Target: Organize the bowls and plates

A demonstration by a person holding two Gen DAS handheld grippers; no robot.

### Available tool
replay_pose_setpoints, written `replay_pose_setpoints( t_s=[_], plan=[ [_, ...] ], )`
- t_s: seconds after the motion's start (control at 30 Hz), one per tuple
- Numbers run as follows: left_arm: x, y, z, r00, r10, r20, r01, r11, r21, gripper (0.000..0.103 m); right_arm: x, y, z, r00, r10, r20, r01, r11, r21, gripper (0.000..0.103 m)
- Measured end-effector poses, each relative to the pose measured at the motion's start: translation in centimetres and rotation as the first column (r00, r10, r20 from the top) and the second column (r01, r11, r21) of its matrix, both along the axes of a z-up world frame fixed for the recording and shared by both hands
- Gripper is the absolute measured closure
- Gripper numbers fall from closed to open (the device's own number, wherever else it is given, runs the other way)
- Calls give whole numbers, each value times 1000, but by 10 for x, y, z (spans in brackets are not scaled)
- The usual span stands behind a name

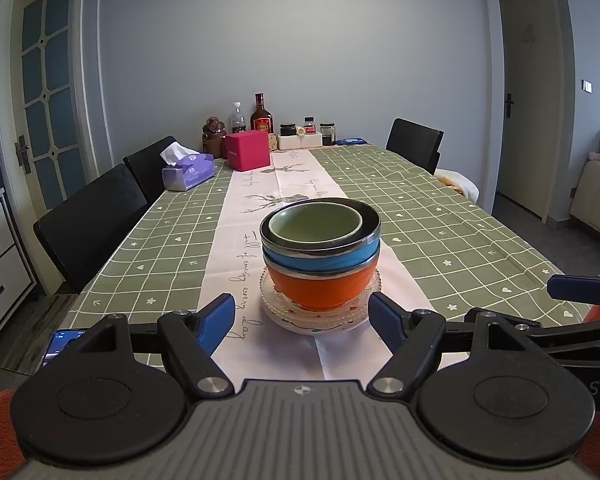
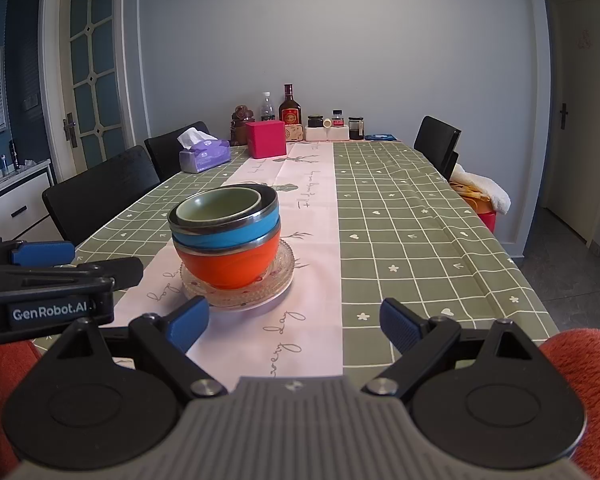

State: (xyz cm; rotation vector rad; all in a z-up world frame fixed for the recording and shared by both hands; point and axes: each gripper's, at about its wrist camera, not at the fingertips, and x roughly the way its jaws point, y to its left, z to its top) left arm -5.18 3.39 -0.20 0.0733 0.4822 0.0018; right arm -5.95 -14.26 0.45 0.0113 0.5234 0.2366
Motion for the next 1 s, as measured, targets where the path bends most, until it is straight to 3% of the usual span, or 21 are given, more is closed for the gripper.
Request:
replay_pose_setpoints(
  t_s=[1.0],
  plan=[
    [-2, 3, -2, 1000, 18, -6, -18, 1000, -14, 14, -1, 4, -7, 1000, 5, -7, -5, 1000, -1, 11]
  ],
)
